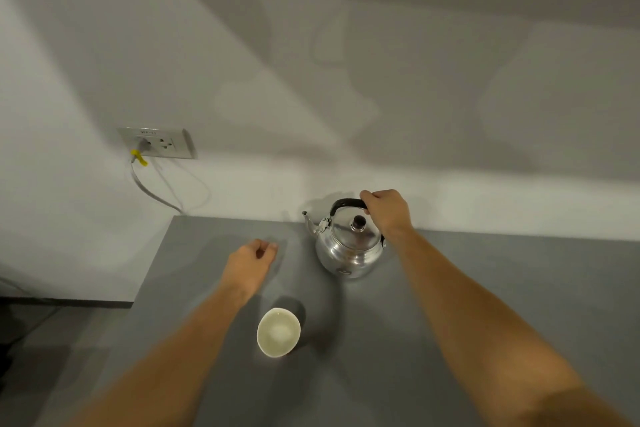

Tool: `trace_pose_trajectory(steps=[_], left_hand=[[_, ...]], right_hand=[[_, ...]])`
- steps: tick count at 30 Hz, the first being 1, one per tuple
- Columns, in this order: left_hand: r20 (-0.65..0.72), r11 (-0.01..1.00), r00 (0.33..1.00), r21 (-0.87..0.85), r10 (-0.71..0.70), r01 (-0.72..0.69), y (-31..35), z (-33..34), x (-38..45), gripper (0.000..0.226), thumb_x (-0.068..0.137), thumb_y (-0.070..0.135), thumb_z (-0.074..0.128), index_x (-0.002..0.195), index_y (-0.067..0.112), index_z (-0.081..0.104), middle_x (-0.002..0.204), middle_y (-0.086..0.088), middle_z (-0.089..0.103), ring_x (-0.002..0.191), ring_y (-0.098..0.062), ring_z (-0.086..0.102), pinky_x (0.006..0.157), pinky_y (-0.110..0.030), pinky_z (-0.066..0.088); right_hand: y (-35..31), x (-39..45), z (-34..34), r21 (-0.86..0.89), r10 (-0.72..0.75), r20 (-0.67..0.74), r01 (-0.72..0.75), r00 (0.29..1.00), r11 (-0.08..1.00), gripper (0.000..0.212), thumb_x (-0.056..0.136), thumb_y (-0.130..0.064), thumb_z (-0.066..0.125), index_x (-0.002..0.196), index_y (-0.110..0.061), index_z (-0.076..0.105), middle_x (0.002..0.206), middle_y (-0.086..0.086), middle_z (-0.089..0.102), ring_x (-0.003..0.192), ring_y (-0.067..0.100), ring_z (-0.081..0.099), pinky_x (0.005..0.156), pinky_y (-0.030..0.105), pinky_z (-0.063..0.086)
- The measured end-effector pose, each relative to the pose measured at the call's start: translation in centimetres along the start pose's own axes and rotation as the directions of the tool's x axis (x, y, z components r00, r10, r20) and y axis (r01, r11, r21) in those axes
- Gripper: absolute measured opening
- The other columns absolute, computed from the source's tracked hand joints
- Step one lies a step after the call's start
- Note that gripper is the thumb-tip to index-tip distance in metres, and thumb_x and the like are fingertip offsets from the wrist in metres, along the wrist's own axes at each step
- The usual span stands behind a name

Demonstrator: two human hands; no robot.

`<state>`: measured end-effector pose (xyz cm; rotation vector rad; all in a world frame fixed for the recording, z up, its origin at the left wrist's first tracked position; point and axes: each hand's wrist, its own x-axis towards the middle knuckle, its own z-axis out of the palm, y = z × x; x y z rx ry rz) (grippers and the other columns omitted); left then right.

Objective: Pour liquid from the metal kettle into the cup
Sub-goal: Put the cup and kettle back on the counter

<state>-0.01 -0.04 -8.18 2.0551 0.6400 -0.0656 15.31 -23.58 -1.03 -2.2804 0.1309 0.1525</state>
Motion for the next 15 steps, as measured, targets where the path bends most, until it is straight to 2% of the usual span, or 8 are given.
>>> trace_pose_trajectory(steps=[8,12,15], left_hand=[[0.006,1.000,1.000,-0.014,-0.002,0.002,-0.1,0.0,-0.1,0.029,0.100,0.040,0.057,0.111,0.016,0.069,0.103,-0.004,0.076,0.098,-0.025,0.072,0.097,-0.041,0.054],[0.008,1.000,1.000,-0.012,0.012,-0.012,0.1,-0.4,-0.5,0.029,0.100,0.039,0.057,0.112,0.016,0.069,0.105,-0.005,0.076,0.099,-0.025,0.071,0.097,-0.041,0.054],[-0.023,0.999,0.999,0.013,0.048,-0.047,1.2,-1.0,-0.9,0.031,0.099,0.040,0.057,0.115,0.016,0.068,0.105,-0.005,0.075,0.099,-0.025,0.071,0.096,-0.041,0.054]], right_hand=[[0.1,0.8,1.0,-0.027,-0.011,0.006,0.011,1.000,1.000,0.041,0.084,-0.029,0.054,0.067,0.006,0.065,0.044,0.001,0.045,0.046,0.019,0.040,0.048,0.028,0.034],[0.3,0.8,1.0,-0.068,-0.057,0.037,0.060,0.998,0.996,0.043,0.089,-0.033,0.052,0.074,0.004,0.069,0.053,0.006,0.056,0.048,0.018,0.044,0.049,0.028,0.037],[0.0,0.0,0.6,-0.122,-0.144,0.011,0.144,0.990,0.982,0.044,0.096,-0.038,0.050,0.081,0.001,0.066,0.073,0.014,0.067,0.066,0.028,0.058,0.063,0.035,0.049]])
